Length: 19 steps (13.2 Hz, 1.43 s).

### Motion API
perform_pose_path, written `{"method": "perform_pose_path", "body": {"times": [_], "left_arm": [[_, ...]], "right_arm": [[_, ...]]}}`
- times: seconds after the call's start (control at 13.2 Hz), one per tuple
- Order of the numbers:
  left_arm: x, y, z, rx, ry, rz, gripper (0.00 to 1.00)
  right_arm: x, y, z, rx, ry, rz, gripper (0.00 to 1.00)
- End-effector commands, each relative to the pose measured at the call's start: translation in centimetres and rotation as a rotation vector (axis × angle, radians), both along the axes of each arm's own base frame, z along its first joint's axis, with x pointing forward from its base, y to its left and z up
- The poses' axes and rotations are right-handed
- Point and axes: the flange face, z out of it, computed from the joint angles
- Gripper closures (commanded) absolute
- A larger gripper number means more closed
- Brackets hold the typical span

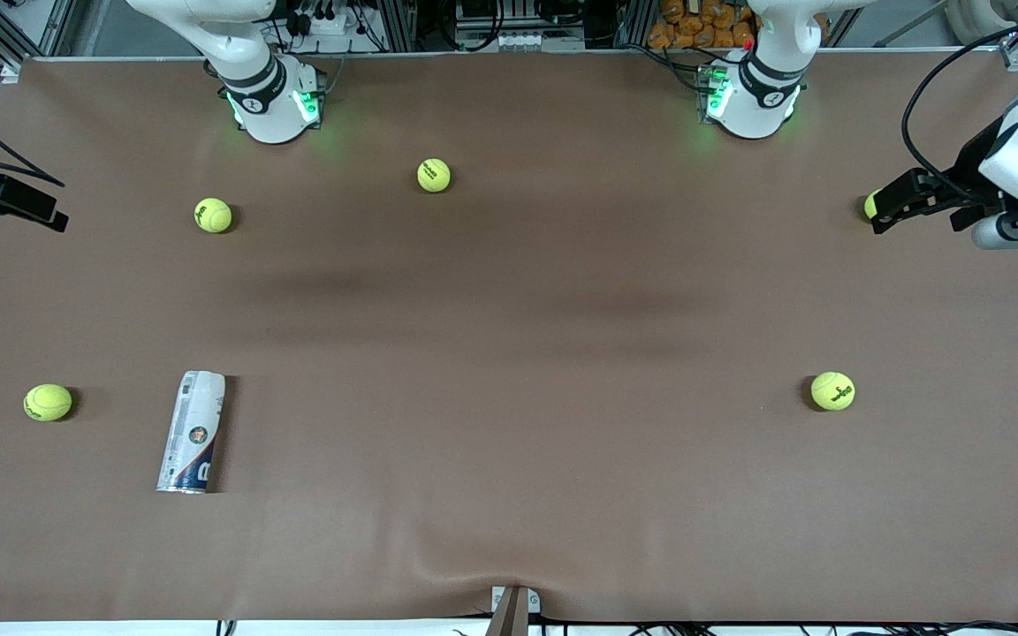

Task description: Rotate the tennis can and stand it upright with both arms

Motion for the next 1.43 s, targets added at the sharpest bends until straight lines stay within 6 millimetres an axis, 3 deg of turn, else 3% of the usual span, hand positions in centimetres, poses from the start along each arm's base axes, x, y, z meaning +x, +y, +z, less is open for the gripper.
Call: {"method": "perform_pose_path", "body": {"times": [0.0,0.68,1.21,1.36], "left_arm": [[0.0,0.1,-0.2,-0.010,0.011,-0.012,0.00],[0.5,0.1,-0.8,-0.011,0.019,-0.014,0.00],[1.6,-0.1,-2.6,-0.015,0.035,-0.019,0.00],[1.8,0.0,-2.9,-0.016,0.035,-0.019,0.00]], "right_arm": [[-0.3,-0.2,0.4,-0.009,0.000,-0.012,0.00],[1.3,0.8,-1.0,-0.011,-0.029,0.007,0.00],[4.0,3.1,-5.9,-0.005,-0.011,0.050,0.00],[5.5,3.0,-8.7,-0.005,0.010,0.048,0.00]]}}
